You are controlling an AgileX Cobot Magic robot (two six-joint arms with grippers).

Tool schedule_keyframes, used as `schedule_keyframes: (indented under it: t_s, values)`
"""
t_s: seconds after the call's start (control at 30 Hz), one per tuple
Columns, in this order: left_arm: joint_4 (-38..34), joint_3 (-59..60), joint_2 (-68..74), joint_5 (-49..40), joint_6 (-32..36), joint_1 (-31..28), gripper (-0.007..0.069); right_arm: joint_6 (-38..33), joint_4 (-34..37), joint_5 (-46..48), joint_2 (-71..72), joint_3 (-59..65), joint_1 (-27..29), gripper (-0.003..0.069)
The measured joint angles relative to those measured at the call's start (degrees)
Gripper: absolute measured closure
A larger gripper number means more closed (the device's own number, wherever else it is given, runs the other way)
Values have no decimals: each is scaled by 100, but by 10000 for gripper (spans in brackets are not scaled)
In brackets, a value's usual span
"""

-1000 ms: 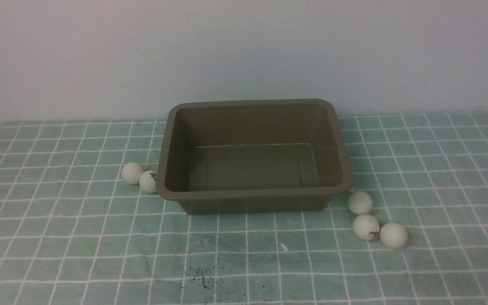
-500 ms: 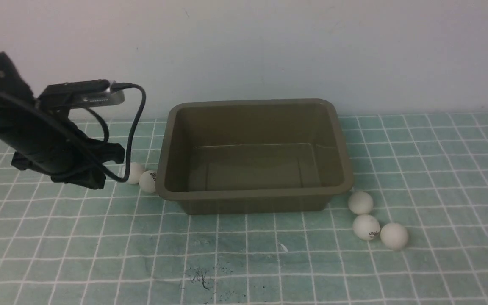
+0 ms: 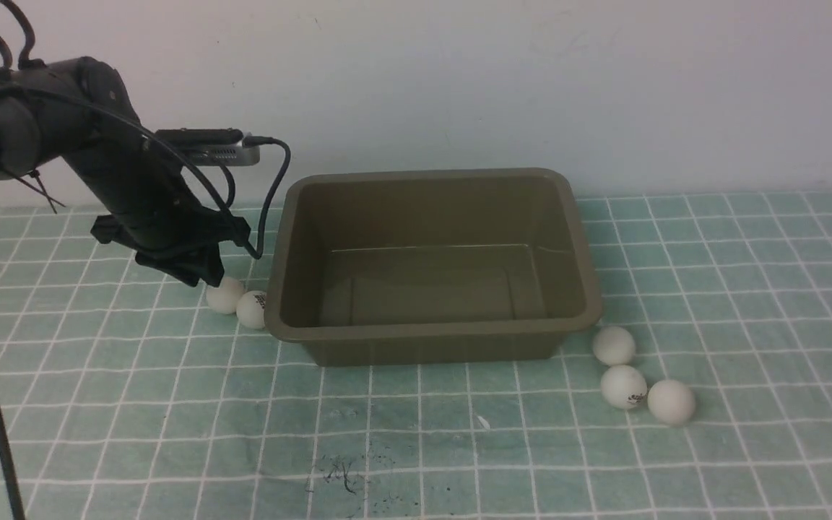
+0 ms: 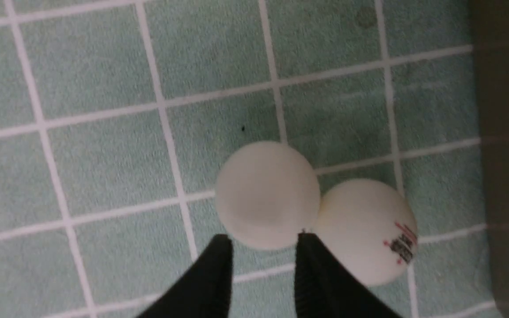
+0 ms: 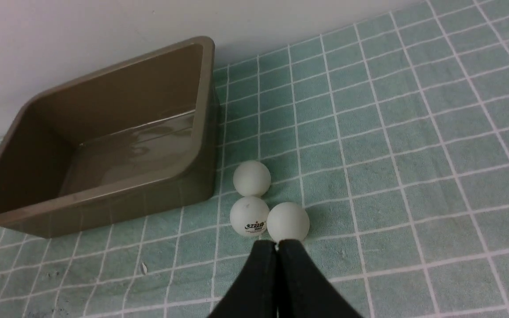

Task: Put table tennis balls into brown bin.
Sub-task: 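Reach for and grasp a ping pong ball on the table beside the basket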

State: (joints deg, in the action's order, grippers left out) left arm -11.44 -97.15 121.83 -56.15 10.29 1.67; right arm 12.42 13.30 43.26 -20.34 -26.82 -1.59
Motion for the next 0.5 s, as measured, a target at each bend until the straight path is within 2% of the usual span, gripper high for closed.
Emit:
schedule_keyframes:
  t_s: [0.03,0.13,0.2,0.27,0.4,0.47,0.5]
  values:
    - [0,-137,129,-13,17,0,333,-32,0,2,0,0,0,673]
    - [7,-249,262,-7,30,0,209,-94,11,2,0,0,0,673]
    - [54,-249,293,-13,30,0,155,-96,11,6,0,0,0,673]
    - [165,-249,339,-13,-41,0,145,-96,11,6,0,0,0,673]
    - [405,-249,425,-7,-287,0,176,-96,11,6,0,-6,0,673]
    - [562,-250,518,-7,-461,0,274,-96,11,0,0,-6,0,673]
    - [562,-255,525,-7,-461,0,282,-96,11,0,0,-6,0,673]
